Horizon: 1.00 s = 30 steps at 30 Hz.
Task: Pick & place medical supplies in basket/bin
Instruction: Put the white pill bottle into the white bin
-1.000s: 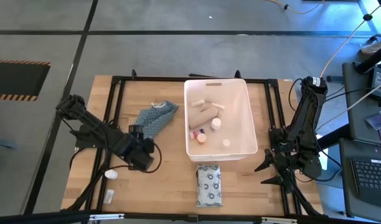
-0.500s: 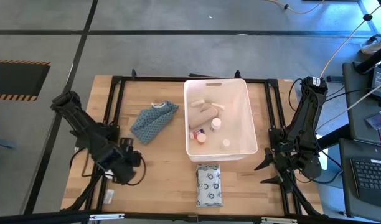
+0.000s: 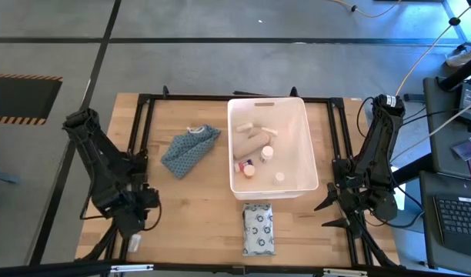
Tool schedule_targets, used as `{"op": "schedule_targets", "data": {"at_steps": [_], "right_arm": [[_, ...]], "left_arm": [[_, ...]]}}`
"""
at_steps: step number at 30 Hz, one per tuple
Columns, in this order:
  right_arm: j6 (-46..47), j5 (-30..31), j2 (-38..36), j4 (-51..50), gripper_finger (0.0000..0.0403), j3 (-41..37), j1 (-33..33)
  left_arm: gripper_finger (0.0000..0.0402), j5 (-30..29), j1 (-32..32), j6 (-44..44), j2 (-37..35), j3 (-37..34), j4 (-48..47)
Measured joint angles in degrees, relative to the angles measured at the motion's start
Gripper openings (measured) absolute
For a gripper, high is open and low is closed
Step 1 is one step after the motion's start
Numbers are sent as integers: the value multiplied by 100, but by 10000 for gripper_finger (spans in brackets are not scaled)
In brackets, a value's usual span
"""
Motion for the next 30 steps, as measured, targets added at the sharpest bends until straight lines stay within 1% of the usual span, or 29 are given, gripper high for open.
{"op": "schedule_targets", "data": {"at_steps": [5, 10, 13, 18, 23, 28, 30], "right_arm": [[-75, 3, 0, 0, 264, 0, 0], [-97, 193, 0, -15, 264, 0, 0], [-248, 223, 0, -18, 264, 0, 0], [-401, 223, 0, -18, 264, 0, 0], [-506, 218, 0, -20, 264, 0, 0], [-506, 216, 0, -17, 264, 0, 0], [-508, 216, 0, -10, 264, 0, 0]], "left_arm": [[235, 51, -341, -366, -2, -459, 501], [235, 471, -587, -1054, -11, -690, 669], [235, 450, -717, -1297, -11, -741, 852], [235, 533, -883, -1952, -13, -865, 1016], [235, 585, -1005, -2343, -13, -1087, 1325], [235, 1083, -1111, -2599, -13, -1354, 1522], [235, 1157, -1159, -2679, -13, -1452, 1528]]}}
